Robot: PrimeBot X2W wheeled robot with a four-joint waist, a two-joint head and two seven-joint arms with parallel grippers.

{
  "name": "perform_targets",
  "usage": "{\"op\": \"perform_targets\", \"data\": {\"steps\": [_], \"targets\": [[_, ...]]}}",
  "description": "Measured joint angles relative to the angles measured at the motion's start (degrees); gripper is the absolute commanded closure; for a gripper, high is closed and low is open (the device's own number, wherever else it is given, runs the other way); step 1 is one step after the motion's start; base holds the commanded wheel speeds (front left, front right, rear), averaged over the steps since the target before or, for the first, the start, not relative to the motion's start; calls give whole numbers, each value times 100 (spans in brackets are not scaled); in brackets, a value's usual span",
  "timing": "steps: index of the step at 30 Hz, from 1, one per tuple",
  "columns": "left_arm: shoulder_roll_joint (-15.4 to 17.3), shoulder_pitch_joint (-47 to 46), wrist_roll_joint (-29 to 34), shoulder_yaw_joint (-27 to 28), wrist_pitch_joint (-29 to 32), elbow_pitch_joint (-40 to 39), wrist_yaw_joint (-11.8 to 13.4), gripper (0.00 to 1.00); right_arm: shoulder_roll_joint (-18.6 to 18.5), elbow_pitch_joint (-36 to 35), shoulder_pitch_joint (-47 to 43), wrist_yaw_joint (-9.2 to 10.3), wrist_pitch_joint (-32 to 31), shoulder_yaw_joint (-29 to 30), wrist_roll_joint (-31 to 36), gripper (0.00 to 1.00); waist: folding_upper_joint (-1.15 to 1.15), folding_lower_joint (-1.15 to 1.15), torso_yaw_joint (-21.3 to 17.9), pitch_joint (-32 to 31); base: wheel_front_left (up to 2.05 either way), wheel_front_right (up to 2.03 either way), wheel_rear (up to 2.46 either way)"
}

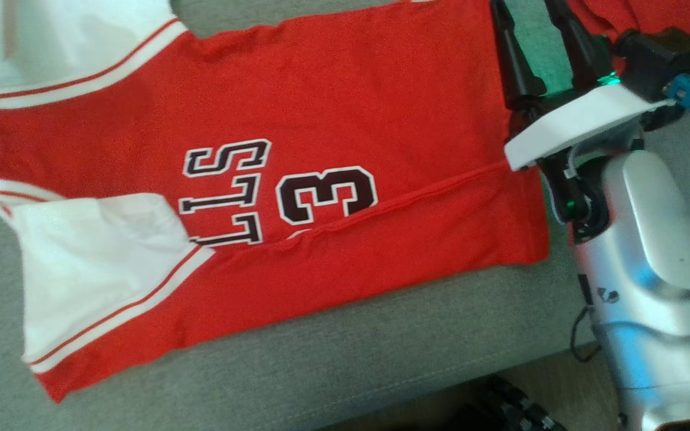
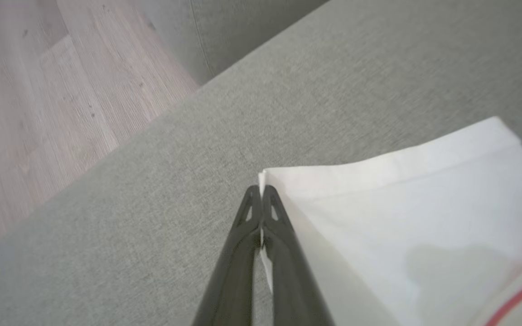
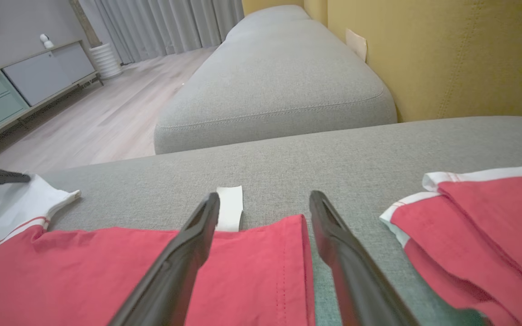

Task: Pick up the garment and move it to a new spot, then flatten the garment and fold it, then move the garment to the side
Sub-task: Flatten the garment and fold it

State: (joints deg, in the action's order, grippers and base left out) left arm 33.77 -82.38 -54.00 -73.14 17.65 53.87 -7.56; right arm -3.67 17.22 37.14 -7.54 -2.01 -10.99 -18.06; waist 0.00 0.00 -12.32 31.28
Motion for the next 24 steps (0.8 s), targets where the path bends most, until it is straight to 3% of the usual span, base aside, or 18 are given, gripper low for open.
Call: {"op": "perform_targets", "data": {"steps": [7,12,22,24], "targets": [[-305,101,123,-82,-621,-352,0,100,-486,467,265,0,-509,94,-16,0,0,0,447,-296,0,0,0],[-376,186,312,-178,-947,-706,0,100,-836,1171,600,0,-1048,293,-316,0,0,0,859,-513,0,0,0],[-533,497,500,-216,-1171,-1455,0,100,-1870,2354,1094,0,-1751,-558,-471,0,0,0,1517,-785,0,0,0],[-539,561,537,-218,-1170,-1546,0,100,-1916,2521,1151,0,-1835,-717,-544,0,0,0,1565,-794,0,0,0]]}}
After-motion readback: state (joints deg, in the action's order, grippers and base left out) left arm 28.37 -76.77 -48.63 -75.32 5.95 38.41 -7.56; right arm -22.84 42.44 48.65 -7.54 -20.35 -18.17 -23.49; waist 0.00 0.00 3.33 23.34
